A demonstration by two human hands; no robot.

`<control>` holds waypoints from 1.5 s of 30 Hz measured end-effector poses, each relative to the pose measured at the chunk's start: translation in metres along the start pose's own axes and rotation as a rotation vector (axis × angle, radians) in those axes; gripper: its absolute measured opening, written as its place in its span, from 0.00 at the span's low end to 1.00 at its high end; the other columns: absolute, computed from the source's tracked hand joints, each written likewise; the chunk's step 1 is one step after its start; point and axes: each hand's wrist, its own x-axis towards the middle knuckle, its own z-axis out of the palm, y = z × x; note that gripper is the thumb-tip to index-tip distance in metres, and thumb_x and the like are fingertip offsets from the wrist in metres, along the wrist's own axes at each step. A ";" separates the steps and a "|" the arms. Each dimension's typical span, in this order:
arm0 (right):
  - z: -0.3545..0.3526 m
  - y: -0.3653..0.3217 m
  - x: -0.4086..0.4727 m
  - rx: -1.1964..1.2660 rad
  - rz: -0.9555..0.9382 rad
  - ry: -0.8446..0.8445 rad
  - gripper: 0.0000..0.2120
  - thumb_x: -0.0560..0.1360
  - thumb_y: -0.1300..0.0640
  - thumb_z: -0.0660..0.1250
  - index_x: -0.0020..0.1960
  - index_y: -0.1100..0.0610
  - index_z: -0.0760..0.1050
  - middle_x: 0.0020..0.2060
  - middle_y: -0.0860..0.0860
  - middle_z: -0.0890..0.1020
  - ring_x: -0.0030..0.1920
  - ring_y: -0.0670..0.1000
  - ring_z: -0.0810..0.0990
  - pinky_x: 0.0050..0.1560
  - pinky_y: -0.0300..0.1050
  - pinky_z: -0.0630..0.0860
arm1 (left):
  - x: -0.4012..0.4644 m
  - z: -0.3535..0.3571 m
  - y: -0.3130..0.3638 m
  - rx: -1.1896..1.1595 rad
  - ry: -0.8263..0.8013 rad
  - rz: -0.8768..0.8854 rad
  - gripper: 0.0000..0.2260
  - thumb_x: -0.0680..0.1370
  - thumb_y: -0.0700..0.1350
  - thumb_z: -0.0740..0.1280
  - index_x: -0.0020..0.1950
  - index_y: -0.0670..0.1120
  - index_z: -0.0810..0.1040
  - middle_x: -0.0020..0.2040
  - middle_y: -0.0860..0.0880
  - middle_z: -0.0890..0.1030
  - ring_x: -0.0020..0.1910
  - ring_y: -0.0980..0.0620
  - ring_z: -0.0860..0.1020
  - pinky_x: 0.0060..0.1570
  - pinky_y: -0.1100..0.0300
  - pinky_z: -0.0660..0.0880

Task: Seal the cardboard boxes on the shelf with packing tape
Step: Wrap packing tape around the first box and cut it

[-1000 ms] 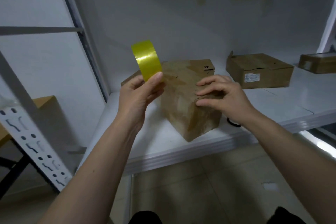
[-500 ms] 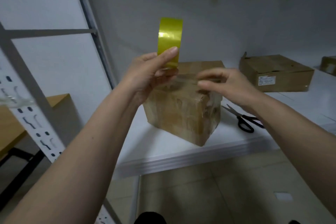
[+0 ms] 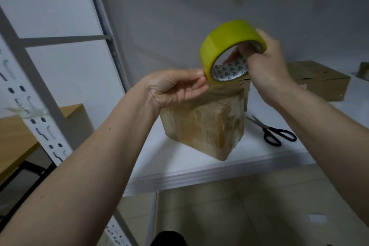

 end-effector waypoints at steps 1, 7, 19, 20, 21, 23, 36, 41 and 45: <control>0.001 -0.001 -0.003 -0.030 -0.017 0.004 0.12 0.80 0.64 0.59 0.45 0.49 0.73 0.32 0.44 0.79 0.35 0.38 0.80 0.49 0.41 0.76 | 0.000 -0.001 -0.003 -0.004 0.016 -0.021 0.05 0.70 0.32 0.66 0.36 0.34 0.82 0.34 0.43 0.82 0.29 0.54 0.81 0.41 0.55 0.82; 0.004 0.000 -0.013 -0.090 -0.024 -0.013 0.17 0.74 0.73 0.57 0.43 0.51 0.71 0.35 0.55 0.79 0.38 0.50 0.81 0.42 0.43 0.76 | 0.004 0.001 -0.020 0.217 0.143 -0.062 0.07 0.78 0.36 0.66 0.40 0.44 0.79 0.31 0.49 0.80 0.31 0.56 0.79 0.41 0.60 0.80; -0.025 0.010 -0.031 -0.379 0.085 0.193 0.08 0.71 0.60 0.67 0.34 0.51 0.73 0.28 0.49 0.73 0.32 0.55 0.74 0.36 0.54 0.76 | 0.014 0.004 -0.028 0.494 0.314 0.201 0.08 0.79 0.33 0.65 0.41 0.38 0.77 0.26 0.48 0.76 0.25 0.57 0.74 0.33 0.64 0.80; -0.025 0.011 -0.034 -0.391 0.073 0.192 0.08 0.72 0.61 0.67 0.36 0.52 0.74 0.28 0.49 0.73 0.31 0.52 0.72 0.34 0.50 0.74 | 0.016 0.005 -0.031 0.549 0.341 0.230 0.08 0.79 0.33 0.66 0.40 0.38 0.78 0.28 0.47 0.78 0.27 0.56 0.75 0.33 0.64 0.80; -0.026 0.012 -0.038 -0.406 0.063 0.184 0.06 0.72 0.62 0.67 0.37 0.55 0.75 0.28 0.50 0.72 0.30 0.50 0.70 0.34 0.47 0.71 | 0.018 0.005 -0.033 0.608 0.363 0.254 0.08 0.79 0.33 0.67 0.40 0.38 0.79 0.30 0.45 0.79 0.28 0.55 0.77 0.33 0.64 0.80; -0.027 0.014 -0.046 -0.441 0.054 0.165 0.03 0.73 0.62 0.67 0.40 0.58 0.75 0.28 0.49 0.72 0.30 0.49 0.69 0.35 0.43 0.68 | 0.019 0.005 -0.037 0.711 0.395 0.303 0.10 0.78 0.33 0.68 0.37 0.39 0.80 0.32 0.44 0.79 0.26 0.56 0.78 0.34 0.64 0.80; -0.028 0.017 -0.050 -0.486 0.081 0.148 0.03 0.71 0.63 0.67 0.43 0.56 0.77 0.31 0.49 0.75 0.35 0.52 0.73 0.37 0.44 0.70 | 0.016 0.011 -0.049 1.091 0.505 0.431 0.03 0.75 0.39 0.73 0.45 0.45 0.86 0.41 0.50 0.85 0.40 0.55 0.83 0.43 0.63 0.80; -0.032 0.013 -0.049 -0.426 0.068 0.197 0.04 0.72 0.64 0.66 0.42 0.56 0.76 0.30 0.49 0.74 0.32 0.48 0.71 0.32 0.38 0.68 | 0.018 0.013 -0.046 1.041 0.506 0.494 0.03 0.76 0.41 0.73 0.44 0.47 0.86 0.39 0.55 0.83 0.40 0.58 0.82 0.44 0.64 0.80; -0.035 0.012 -0.045 -0.385 0.073 0.264 0.03 0.71 0.64 0.67 0.43 0.58 0.78 0.29 0.48 0.74 0.27 0.44 0.69 0.28 0.30 0.66 | 0.020 0.016 -0.037 0.948 0.456 0.490 0.04 0.74 0.40 0.75 0.41 0.48 0.86 0.34 0.55 0.81 0.35 0.59 0.76 0.51 0.59 0.79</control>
